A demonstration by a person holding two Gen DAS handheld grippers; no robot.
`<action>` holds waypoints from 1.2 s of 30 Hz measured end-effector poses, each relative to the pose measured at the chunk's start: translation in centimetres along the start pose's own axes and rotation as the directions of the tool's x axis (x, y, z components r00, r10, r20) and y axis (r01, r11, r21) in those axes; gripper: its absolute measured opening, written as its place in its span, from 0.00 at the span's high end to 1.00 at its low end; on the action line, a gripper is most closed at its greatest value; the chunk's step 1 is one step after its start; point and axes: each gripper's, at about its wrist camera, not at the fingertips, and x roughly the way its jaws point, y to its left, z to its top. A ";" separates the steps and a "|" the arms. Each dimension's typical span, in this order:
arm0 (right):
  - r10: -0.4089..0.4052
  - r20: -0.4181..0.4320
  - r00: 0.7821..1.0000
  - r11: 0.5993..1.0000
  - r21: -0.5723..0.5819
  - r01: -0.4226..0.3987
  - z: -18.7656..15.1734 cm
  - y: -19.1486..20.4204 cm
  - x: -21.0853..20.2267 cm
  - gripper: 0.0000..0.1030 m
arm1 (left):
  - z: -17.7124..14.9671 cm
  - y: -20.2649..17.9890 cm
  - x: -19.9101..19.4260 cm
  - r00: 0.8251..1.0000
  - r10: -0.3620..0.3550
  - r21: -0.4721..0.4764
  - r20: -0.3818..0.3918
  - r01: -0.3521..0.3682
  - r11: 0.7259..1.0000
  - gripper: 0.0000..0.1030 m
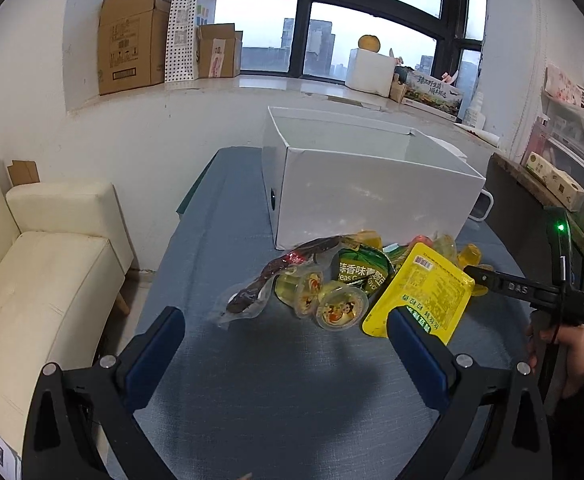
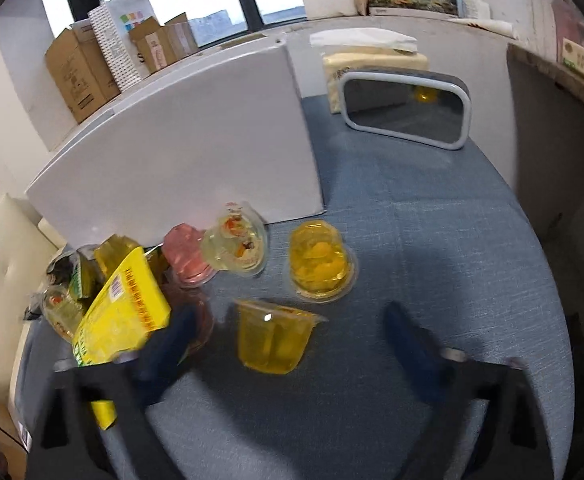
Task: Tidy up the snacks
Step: 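Move the right gripper back to the yellow jelly cups, then grasp a yellow jelly cup with the right gripper while the left grasps a jelly cup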
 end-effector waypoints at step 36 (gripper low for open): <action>-0.022 0.035 0.999 0.998 -0.065 0.025 -2.8 0.6 -1.8 0.52 | -0.7 -1.2 2.1 0.998 -0.031 0.029 -0.051 0.033 0.999 0.00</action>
